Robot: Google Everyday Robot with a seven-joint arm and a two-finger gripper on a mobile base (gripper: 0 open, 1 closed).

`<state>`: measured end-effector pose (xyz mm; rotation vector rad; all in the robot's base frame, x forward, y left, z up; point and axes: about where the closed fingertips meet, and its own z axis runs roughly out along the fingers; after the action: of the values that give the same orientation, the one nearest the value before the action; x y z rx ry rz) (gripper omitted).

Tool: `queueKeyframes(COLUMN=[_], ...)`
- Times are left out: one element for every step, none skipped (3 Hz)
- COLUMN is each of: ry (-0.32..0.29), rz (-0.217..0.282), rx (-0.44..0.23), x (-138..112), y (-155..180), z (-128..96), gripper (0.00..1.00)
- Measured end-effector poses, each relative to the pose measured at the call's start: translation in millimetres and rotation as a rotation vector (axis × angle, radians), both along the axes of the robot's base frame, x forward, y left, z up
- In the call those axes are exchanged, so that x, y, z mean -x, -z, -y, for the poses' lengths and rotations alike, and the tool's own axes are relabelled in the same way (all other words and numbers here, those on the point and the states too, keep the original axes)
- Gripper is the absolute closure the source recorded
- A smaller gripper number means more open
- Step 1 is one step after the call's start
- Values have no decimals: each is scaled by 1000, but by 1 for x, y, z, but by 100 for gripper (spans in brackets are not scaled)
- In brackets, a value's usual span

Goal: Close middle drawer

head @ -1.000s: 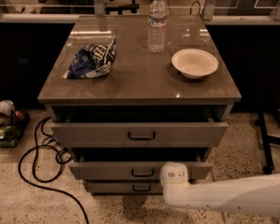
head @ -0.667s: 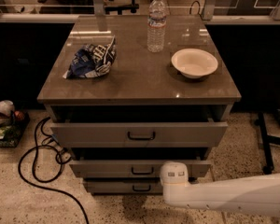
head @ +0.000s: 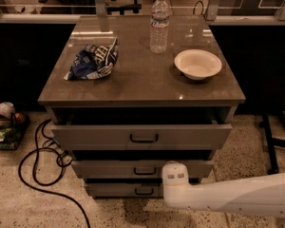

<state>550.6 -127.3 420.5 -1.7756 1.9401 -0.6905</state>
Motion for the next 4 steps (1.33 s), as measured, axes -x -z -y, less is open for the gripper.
queueKeyframes(ry=[2,2,3,3], rz=[37,37,36,36], rx=[19,19,19,20], x=[-11,-11,-11,-11], y=[-4,-4,-4,-3], z=[0,0,1,1], gripper=[100,84,61,37])
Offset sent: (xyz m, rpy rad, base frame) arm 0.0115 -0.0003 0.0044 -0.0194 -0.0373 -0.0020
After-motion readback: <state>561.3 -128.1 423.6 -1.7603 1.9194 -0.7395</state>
